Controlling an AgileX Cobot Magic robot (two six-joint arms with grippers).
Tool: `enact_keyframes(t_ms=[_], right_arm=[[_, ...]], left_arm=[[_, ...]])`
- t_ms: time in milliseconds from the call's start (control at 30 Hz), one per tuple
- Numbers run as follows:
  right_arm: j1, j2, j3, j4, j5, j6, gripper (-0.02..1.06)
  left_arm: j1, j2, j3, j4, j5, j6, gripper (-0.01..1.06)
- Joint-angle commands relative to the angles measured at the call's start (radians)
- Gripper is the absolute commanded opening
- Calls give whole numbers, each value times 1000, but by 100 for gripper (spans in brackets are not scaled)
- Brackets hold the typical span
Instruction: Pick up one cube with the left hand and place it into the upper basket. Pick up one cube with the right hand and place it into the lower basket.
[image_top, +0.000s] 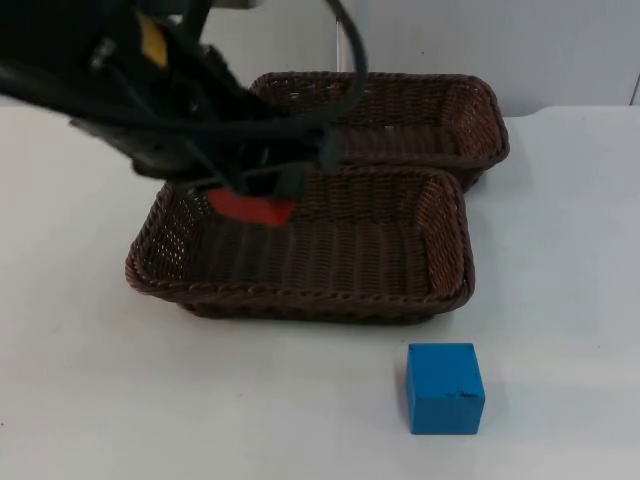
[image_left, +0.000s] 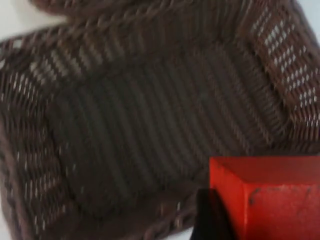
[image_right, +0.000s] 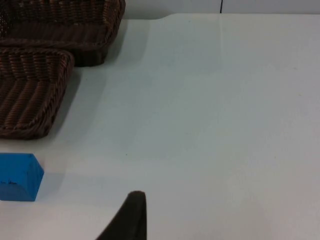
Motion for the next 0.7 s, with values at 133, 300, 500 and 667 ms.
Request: enact_keyframes(t_ms=[133,300,500,667], right_arm=[[-5,-3,7,-4,-5,-15,105],[-5,-3,7,-4,-5,-15,105],[-5,-3,7,-4,-5,-15,105],[-5,-3,7,-4,-5,-15,105]], left_arm=[[10,112,-137,-4,23,56,0],[42,204,-258,-4,79,105,0],[96,313,-391,-45,101,201,0],[156,413,-519,-191,161,363,0]])
